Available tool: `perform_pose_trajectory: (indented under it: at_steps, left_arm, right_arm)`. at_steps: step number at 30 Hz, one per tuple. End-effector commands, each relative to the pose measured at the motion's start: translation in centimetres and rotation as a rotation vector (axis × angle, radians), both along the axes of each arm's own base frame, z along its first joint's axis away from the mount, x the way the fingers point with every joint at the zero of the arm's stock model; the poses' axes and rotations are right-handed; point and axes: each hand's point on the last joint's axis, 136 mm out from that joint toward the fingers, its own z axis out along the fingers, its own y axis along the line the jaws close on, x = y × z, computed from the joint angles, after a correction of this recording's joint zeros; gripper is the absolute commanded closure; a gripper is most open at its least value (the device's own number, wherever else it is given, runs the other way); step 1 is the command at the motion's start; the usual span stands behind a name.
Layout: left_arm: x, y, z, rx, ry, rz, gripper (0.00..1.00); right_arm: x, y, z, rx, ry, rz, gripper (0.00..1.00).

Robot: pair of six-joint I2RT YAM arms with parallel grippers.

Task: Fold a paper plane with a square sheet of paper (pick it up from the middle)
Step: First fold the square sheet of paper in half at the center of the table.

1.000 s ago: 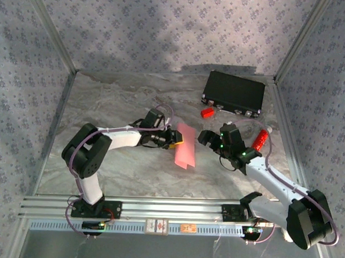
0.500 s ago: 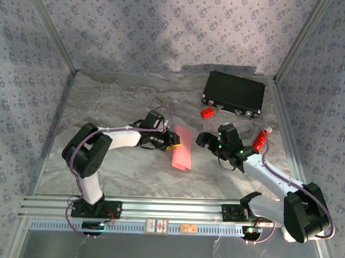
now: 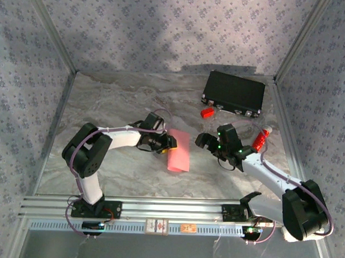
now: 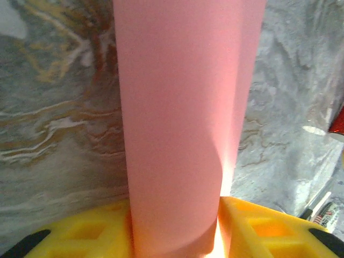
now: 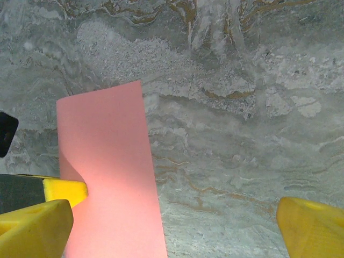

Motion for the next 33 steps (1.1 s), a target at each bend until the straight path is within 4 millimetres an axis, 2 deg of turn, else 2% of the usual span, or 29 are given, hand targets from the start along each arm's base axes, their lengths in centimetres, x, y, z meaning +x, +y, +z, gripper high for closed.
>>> perform_pose_trajectory:
  at_steps: [1,11,17,33]
  left_arm:
    - [0.5,0.6,-0.2,0.056,-0.016,-0.014,0.54]
    - [0.8,1.5,0.9,0.117,-0.067,-0.019,0.45]
    - [0.8,2.0,1.5,0.139,-0.094,-0.021,0.47]
    - [0.5,3.9,0.7,0.197,-0.090,-0.006,0.54]
  right_arm:
    - [0.2,0.2,0.4,0.014,0.008,-0.008,0.01]
    - [0.3,0.5,0.5,0.022,0.006,0.008,0.01]
    - [0.5,1.0,0.2,0.029,0.016,0.023,0.01]
    - [0.5,2.7,-0.3,0.037,0.032,0.073,0.01]
